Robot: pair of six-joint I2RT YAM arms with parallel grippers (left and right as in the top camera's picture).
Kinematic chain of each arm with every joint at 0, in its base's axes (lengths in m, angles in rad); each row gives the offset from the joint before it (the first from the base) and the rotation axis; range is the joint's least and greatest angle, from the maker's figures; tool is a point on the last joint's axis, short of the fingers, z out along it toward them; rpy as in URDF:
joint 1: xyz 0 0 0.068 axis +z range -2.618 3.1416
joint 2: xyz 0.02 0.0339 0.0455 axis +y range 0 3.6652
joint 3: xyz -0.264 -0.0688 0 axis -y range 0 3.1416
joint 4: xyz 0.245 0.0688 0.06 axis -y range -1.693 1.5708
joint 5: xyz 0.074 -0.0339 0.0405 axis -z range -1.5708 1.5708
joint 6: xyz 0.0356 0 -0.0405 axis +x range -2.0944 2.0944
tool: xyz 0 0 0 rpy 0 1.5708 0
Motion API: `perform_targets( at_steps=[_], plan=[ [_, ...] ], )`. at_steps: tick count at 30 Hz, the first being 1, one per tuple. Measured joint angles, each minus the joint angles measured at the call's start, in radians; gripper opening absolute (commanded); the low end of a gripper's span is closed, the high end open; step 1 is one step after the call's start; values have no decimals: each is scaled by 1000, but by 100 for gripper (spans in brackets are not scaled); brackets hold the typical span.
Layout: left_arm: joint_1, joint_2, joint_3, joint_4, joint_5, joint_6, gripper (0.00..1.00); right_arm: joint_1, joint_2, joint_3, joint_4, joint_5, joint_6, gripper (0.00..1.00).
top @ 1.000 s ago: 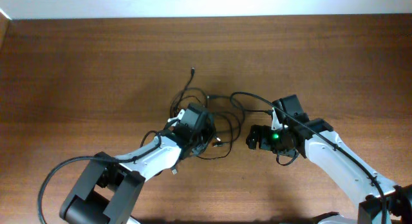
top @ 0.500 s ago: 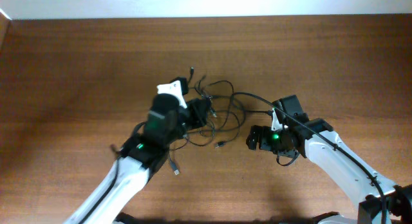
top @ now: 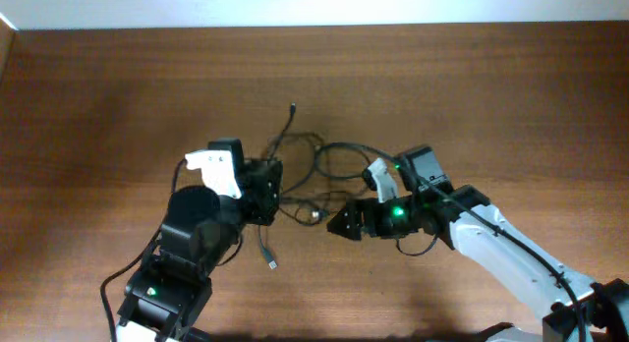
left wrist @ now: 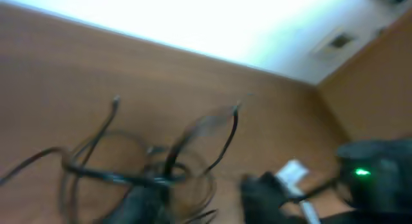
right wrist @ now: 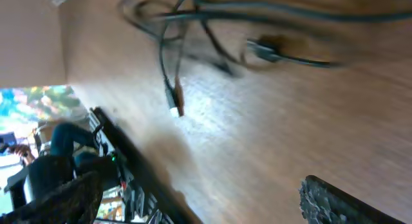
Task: Untangle cables
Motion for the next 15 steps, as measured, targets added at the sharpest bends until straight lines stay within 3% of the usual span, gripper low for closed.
perform_targets(
  at_steps=[11,13,14,15],
  plan=[
    [0,51,0,-43,-45,17,0,13,0,0,66,66,2,99],
    [0,51,0,-47,-46,17,73,13,0,0,133,87,-2,99],
    [0,54,0,-55,-52,10,92,14,1,0,147,124,-3,99],
    [0,64,0,-58,-60,-4,99,14,1,0,147,158,-3,99]
  ],
)
